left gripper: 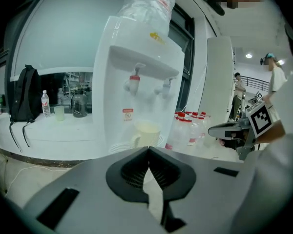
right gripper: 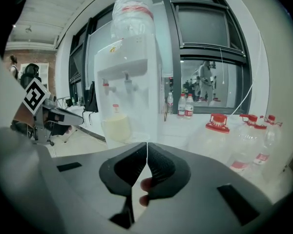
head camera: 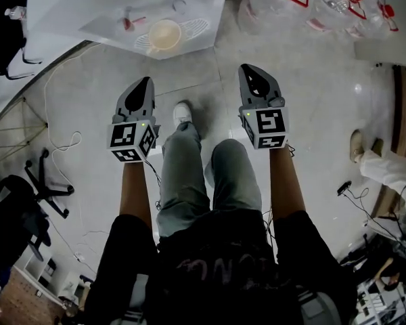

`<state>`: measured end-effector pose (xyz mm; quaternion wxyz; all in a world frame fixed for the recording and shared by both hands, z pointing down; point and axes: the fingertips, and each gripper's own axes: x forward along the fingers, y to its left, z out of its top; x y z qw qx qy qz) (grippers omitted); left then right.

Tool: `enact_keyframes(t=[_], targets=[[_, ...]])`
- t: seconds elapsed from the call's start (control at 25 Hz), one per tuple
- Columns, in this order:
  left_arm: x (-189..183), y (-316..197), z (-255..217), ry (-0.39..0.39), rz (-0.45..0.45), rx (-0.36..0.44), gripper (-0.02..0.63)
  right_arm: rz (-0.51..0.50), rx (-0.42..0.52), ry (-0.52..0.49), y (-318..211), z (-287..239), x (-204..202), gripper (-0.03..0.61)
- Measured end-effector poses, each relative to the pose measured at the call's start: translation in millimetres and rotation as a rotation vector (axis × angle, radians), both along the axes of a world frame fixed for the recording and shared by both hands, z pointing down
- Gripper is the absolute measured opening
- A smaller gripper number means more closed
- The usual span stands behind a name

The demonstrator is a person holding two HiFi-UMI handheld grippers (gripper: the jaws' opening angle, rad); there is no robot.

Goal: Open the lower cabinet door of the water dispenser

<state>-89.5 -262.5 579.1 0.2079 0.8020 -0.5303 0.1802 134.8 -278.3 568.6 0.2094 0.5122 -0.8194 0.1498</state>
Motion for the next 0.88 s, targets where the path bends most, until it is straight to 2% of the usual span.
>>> enact_keyframes(t=[0.56, 0.88], targets=[[-17.8, -24.7, 135.3, -0.01, -0.025, 0.028, 0.012, -0.034, 0.031, 0.006, -28.2, 133.2, -12.9, 0.018], [-18.6, -39.9, 200.6, -0.035, -0.004, 0.046, 0.012, -0.045, 0.058, -0.015, -55.3, 194.7, -16.7, 0.024]])
